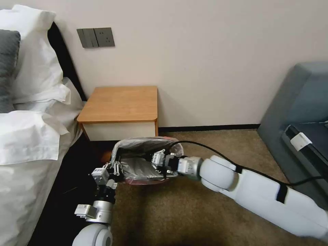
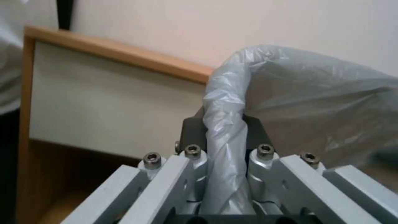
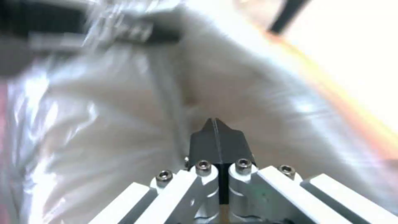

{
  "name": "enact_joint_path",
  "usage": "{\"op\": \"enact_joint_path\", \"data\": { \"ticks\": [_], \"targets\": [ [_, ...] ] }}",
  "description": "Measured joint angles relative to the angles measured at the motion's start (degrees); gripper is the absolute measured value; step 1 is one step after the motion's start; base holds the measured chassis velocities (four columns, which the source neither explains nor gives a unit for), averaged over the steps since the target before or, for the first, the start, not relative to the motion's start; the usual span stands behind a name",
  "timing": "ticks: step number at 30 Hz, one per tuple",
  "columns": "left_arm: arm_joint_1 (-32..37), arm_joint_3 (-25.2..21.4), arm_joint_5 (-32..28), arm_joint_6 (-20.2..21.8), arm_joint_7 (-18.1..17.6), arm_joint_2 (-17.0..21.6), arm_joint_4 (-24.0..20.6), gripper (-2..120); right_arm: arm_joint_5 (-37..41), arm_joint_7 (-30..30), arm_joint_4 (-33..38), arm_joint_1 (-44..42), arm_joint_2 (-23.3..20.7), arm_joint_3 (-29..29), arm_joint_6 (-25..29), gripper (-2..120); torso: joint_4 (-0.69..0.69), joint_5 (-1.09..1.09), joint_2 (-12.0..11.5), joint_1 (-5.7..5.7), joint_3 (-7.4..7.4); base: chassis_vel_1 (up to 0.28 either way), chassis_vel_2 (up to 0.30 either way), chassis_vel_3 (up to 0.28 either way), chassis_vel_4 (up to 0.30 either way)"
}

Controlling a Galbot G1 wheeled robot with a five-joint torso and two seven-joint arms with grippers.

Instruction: Pick up the garbage bag from the table and place it over the trash can.

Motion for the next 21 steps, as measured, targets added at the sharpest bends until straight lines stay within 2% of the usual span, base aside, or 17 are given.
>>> {"op": "enact_joint_path", "data": {
  "ticks": [2,3,6,7,8,10,11,13,14,17,18,20,21],
  "targets": [
    [0.2,0.2,-0.6,1.2,-1.5,0.0,0.3,8,1.7,2.8,3.5,-6.2,-1.9,6.1,0.4,0,-0.02,0.00,0.0,0.00,-0.01,0.000,0.000,0.000,0.000],
    [0.2,0.2,-0.6,1.2,-1.5,0.0,0.3,8,1.7,2.8,3.5,-6.2,-1.9,6.1,0.4,0,-0.02,0.00,0.0,0.00,-0.01,0.000,0.000,0.000,0.000],
    [0.7,0.7,-1.5,4.7,-4.8,0.2,0.3,8,3.1,13.9,7.8,-17.6,-4.3,11.6,3.5,0,-0.02,-0.01,0.0,0.00,-0.01,0.000,0.000,0.000,0.000],
    [0.7,0.7,-1.5,4.7,-4.8,0.2,0.3,8,3.1,13.9,7.8,-17.6,-4.3,11.6,3.5,0,-0.02,-0.01,0.0,0.00,-0.01,0.000,0.000,0.000,0.000],
    [0.9,0.9,-1.6,5.9,-5.8,0.3,0.2,8,3.1,16.9,8.5,-20.2,-4.1,12.9,3.9,0,-0.02,0.00,0.0,0.00,-0.01,0.000,0.000,0.000,0.000],
    [1.4,1.9,-2.1,9.2,-8.9,0.7,-0.2,8,2.9,28.8,10.6,-28.6,-1.6,16.4,4.7,0,-0.01,-0.01,0.0,0.00,-0.01,0.000,0.000,0.000,0.000],
    [1.4,1.9,-2.1,9.2,-8.9,0.7,-0.2,8,2.9,28.8,10.6,-28.6,-1.6,16.4,4.7,0,-0.01,-0.01,0.0,0.00,-0.01,0.000,0.000,0.000,0.000],
    [2.0,3.2,-2.2,12.5,-11.3,1.2,-0.9,8,-0.2,34.6,10.4,-37.5,3.2,22.2,6.8,3,0.00,0.01,0.0,-0.01,-0.01,0.000,0.000,0.000,0.000],
    [2.0,3.2,-2.2,12.5,-11.3,1.2,-0.9,8,-0.2,34.6,10.4,-37.5,3.2,22.2,6.8,3,0.00,0.01,0.0,-0.01,-0.01,0.000,0.000,0.000,0.000],
    [3.1,4.8,-1.4,15.1,-13.1,2.0,-1.4,8,-9.3,35.0,7.8,-47.7,12.2,30.9,13.3,17,-0.02,0.01,0.0,-0.01,-0.01,0.000,0.000,0.000,0.000],
    [3.1,4.8,-1.4,15.1,-13.1,2.0,-1.4,8,-9.3,35.0,7.8,-47.7,12.2,30.9,13.3,17,-0.02,0.01,0.0,-0.01,-0.01,0.000,0.000,0.000,0.000],
    [3.9,6.5,-0.7,16.7,-14.9,2.5,-1.5,8,-13.6,34.2,7.4,-52.2,16.8,34.7,16.0,29,-0.01,-0.01,0.0,0.00,-0.01,0.000,0.000,0.000,0.000],
    [3.9,6.5,-0.7,16.7,-14.9,2.5,-1.5,8,-13.6,34.2,7.4,-52.2,16.8,34.7,16.0,29,-0.01,-0.01,0.0,0.00,-0.01,0.000,0.000,0.000,0.000]
  ]
}}
